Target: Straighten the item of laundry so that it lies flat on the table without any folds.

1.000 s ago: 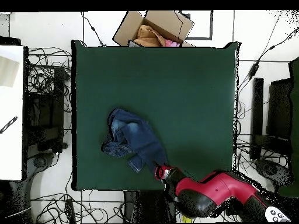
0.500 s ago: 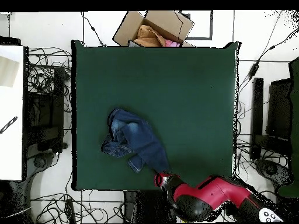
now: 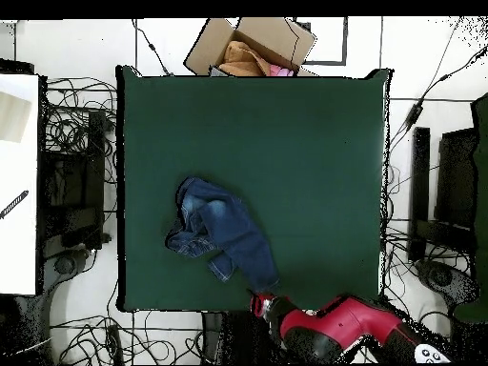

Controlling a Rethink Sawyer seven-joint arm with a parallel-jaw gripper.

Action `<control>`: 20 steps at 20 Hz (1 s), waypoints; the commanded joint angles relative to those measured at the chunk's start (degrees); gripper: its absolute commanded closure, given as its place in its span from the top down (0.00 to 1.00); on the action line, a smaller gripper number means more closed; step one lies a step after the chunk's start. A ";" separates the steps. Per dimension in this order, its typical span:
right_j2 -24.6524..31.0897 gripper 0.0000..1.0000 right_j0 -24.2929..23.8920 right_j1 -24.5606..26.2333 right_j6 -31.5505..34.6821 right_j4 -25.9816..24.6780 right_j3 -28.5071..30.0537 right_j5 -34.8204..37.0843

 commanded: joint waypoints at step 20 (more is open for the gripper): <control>-10.65 1.00 4.03 3.15 -7.60 -11.54 -9.05 0.33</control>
